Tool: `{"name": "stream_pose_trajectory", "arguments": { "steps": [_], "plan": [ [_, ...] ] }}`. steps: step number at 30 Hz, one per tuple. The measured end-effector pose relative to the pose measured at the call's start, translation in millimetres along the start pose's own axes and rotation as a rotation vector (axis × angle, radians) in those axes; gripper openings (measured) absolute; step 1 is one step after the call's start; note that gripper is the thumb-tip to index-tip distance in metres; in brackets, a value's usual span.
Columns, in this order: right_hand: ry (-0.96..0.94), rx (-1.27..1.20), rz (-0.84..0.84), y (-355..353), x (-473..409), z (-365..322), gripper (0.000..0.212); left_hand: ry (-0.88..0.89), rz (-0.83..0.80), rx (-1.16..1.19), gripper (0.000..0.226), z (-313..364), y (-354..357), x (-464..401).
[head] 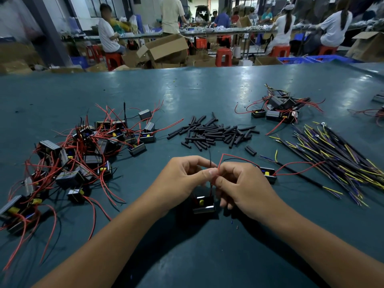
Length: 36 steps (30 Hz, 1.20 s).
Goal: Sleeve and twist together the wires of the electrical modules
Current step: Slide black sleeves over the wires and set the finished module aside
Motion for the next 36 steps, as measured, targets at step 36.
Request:
{"name": "stream_pose_trajectory", "arguments": {
  "steps": [36],
  "plan": [
    [-0.072,0.553,-0.096,-85.1,-9.4,-65.0,0.024,0.042,0.436,-0.831,0.015,-1.4,25.7,-25.3]
  ]
}}
Point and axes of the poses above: each hand's wrist, its own x-axis away from the middle knuckle, its own y-axis out of the palm, z = x × y, the point moved 2 cm from there along -x, towards the middle knuckle, and after that the axes turned 2 degrees about -z, right-handed, at the moved point
